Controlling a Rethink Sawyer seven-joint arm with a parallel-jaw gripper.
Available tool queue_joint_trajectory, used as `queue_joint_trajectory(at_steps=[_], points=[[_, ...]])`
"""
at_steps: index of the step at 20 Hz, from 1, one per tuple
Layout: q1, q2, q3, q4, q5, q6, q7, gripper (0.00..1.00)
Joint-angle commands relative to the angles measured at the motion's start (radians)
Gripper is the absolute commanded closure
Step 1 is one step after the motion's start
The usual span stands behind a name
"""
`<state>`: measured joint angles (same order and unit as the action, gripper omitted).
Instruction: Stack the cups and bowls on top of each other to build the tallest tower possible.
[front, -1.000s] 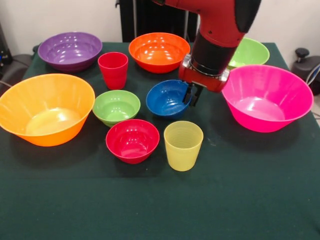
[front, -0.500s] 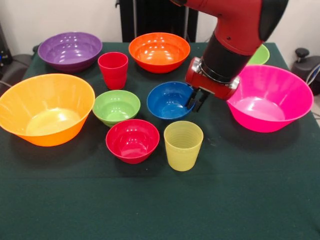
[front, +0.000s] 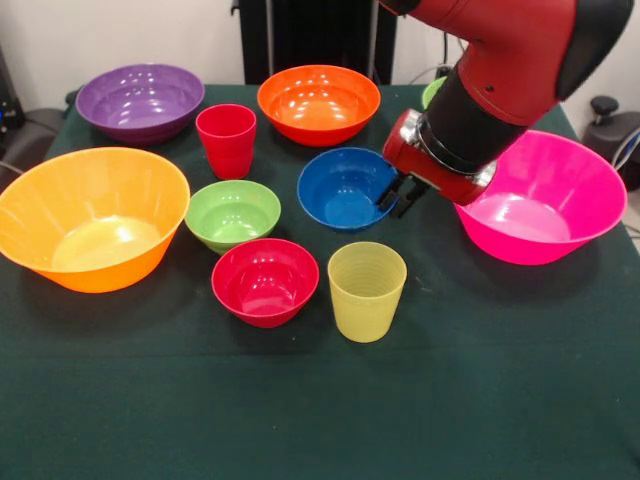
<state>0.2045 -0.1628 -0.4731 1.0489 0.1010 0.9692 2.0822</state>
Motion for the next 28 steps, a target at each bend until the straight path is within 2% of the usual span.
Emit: queue_joint_trajectory(at_steps=[1, 7, 11, 15, 19, 21, 22, 24, 28], points=[[-0.002, 0.072, -0.012, -0.2, 0.012, 0.208, 0.224, 1.0], [0.007, 0.09, -0.026, -0.229, 0.006, 0.258, 0.244, 1.0], [-0.003, 0.113, -0.039, -0.306, 0.019, 0.314, 0.259, 1.0], [-0.025, 0.156, -0.058, -0.432, 0.041, 0.352, 0.272, 1.0], [-0.065, 0.225, -0.103, -0.635, 0.083, 0.491, 0.27, 1.0], [-0.089, 0.27, -0.142, -0.75, 0.117, 0.557, 0.275, 1.0], [-0.111, 0.301, -0.179, -0.829, 0.146, 0.606, 0.275, 1.0], [-0.141, 0.338, -0.244, -0.925, 0.203, 0.663, 0.278, 1.0], [-0.194, 0.383, -0.4, -1.037, 0.346, 0.731, 0.28, 1.0]])
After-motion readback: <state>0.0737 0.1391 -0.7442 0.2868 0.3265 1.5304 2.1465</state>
